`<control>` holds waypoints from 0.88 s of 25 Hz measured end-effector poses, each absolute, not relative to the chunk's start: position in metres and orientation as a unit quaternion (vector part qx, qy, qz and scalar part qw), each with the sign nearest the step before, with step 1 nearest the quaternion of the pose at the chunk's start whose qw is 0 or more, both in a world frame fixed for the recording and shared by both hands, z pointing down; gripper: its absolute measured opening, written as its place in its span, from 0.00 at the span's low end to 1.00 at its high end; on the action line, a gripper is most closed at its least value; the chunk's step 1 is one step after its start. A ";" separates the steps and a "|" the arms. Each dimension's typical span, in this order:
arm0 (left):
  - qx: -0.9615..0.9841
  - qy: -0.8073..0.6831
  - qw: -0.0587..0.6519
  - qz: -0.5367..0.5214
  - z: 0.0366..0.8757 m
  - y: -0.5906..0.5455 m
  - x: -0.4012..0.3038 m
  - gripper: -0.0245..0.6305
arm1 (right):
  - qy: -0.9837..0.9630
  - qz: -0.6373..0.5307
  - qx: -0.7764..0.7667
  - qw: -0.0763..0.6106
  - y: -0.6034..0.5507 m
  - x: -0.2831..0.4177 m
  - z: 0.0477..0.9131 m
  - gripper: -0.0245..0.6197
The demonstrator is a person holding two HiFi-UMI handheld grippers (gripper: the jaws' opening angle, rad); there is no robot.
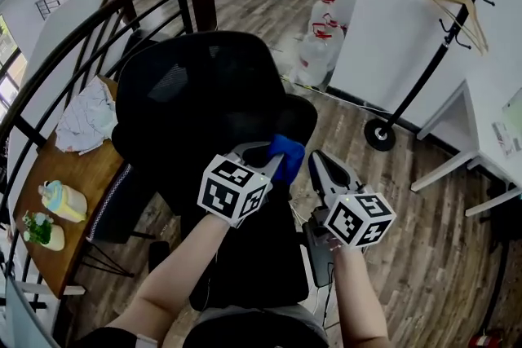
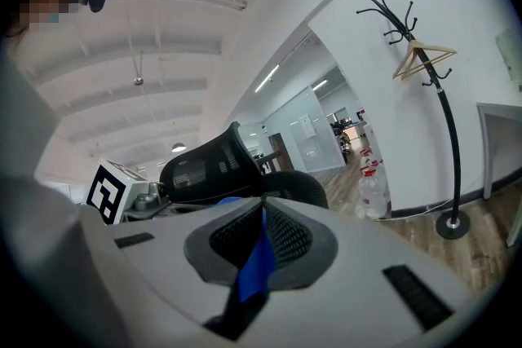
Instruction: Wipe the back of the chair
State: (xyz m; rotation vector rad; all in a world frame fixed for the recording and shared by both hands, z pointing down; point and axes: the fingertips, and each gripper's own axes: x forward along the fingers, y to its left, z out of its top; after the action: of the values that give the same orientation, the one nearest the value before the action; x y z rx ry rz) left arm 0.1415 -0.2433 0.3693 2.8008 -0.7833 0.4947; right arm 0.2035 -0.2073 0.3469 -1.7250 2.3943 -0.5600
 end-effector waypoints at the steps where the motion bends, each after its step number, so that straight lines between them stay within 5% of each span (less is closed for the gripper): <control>1: 0.945 -0.260 0.095 0.172 0.373 -0.246 0.147 0.11 | 0.793 -0.188 -0.575 0.069 -0.209 0.207 0.349 0.09; 22: 0.935 -0.287 0.125 0.169 0.391 -0.306 0.192 0.11 | 0.768 -0.226 -0.593 0.090 -0.243 0.228 0.382 0.09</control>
State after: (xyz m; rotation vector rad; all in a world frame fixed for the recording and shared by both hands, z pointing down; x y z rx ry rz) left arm 0.1916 -0.3056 0.3911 2.7226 -0.8347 0.4934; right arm 0.2283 -0.2427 0.3821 -1.7630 2.2840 -0.6712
